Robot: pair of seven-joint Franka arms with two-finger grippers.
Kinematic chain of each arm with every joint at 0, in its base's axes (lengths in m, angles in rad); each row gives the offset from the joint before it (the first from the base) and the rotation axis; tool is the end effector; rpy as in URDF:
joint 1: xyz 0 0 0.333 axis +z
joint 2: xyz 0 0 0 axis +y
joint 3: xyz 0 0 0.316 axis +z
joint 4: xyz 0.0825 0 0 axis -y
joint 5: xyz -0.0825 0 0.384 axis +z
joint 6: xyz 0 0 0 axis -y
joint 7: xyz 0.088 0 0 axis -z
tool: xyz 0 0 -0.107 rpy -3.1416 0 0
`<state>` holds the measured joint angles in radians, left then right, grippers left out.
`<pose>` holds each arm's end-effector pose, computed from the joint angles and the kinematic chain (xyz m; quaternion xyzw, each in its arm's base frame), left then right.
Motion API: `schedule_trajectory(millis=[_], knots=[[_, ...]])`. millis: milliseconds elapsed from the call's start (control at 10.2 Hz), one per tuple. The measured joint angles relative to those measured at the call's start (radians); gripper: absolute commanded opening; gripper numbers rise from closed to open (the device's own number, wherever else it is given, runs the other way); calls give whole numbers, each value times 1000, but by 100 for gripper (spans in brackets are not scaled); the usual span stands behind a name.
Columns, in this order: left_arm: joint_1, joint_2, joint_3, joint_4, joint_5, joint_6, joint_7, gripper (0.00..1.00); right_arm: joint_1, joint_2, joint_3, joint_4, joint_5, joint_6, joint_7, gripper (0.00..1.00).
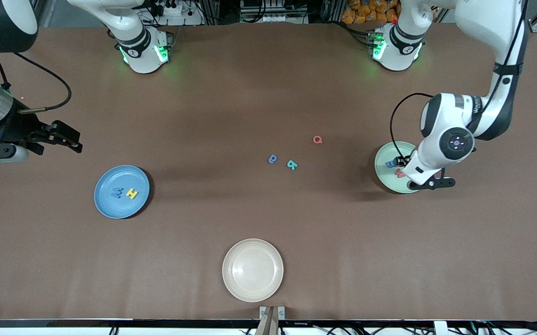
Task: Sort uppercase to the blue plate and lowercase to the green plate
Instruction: 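Carry the yellow h to the green plate and release it, then lower the right gripper to the cyan k while the left gripper withdraws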
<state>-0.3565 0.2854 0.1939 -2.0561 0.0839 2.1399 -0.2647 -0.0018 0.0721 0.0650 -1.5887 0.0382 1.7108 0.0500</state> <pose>0.5591 -0.0899 0.2855 -0.9930 -0.0236 0.0834 0.0798 0.5868 0.0394 0.5876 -0.9994 -0.0043 -0.0238 0.0227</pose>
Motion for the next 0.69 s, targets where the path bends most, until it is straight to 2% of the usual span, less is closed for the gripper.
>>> schedule_trajectory(millis=[98, 392, 686], knots=[[4, -25, 1, 28, 0, -14, 12, 100, -1, -1, 0, 1, 0, 0, 0, 100], [11, -77, 15, 147, 0, -92, 82, 100, 0, -5, 2, 6, 0, -2, 0, 100], [12, -102, 14, 311, -10, -263, 87, 100, 22, -4, 5, 6, 0, -2, 0, 100]])
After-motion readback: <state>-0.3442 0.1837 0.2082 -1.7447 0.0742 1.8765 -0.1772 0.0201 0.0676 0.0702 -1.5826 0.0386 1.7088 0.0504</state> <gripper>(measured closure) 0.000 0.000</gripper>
